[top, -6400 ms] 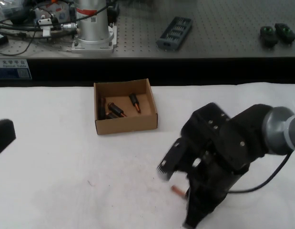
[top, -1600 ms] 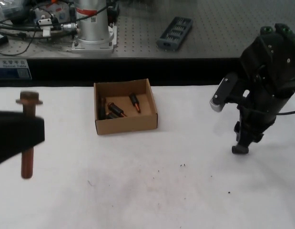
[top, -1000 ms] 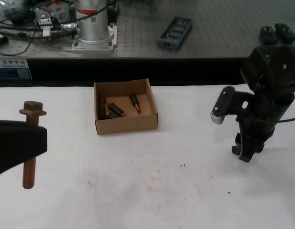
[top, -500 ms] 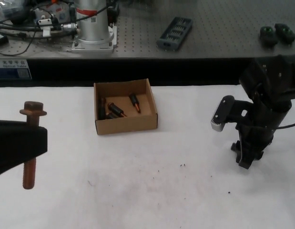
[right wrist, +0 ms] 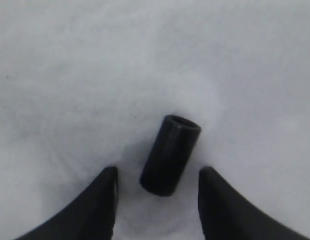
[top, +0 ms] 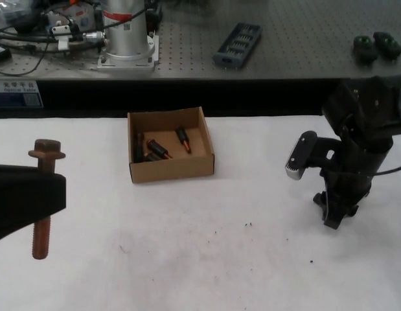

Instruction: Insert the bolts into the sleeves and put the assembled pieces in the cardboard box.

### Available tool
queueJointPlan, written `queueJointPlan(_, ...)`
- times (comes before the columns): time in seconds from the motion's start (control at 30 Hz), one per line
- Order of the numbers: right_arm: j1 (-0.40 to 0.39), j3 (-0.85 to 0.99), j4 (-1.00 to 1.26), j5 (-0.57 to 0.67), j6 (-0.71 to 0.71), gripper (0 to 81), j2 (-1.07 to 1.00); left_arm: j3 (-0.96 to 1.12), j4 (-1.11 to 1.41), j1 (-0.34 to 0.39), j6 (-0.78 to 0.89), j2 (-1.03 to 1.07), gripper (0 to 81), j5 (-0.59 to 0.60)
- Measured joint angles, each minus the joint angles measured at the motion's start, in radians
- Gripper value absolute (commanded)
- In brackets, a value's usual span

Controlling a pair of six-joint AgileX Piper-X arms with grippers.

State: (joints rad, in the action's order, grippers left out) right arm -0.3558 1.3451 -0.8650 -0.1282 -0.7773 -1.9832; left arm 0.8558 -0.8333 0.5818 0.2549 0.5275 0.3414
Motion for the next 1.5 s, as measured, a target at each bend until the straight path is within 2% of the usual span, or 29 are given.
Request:
queueJointPlan(0.23, 0.000, 0.093, -0.023, -0.003, 0.103, 36.7, 0.009, 0.000, 0.000, 0.000, 0.000, 0.000, 0.0, 0.000)
queueJointPlan(0.33, 0.000, 0.112, -0.026, 0.065, 0.190, 36.7, 0.014, 0.000, 0.000, 0.000, 0.000, 0.000, 0.0, 0.000)
queueJointPlan(0.5, -0.005, 0.127, -0.029, 0.168, 0.255, 36.7, 0.018, 0.000, 0.000, 0.000, 0.000, 0.000, 0.0, 0.000)
queueJointPlan(0.9, -0.023, 0.127, -0.045, 0.191, 0.230, 36.7, 0.018, 0.000, 0.000, 0.000, 0.026, 0.000, 0.0, 0.014)
queueJointPlan(1.5, -0.019, 0.124, -0.095, 0.109, 0.209, 36.7, -0.046, 0.000, 0.000, 0.000, 0.030, 0.000, 0.0, 0.059)
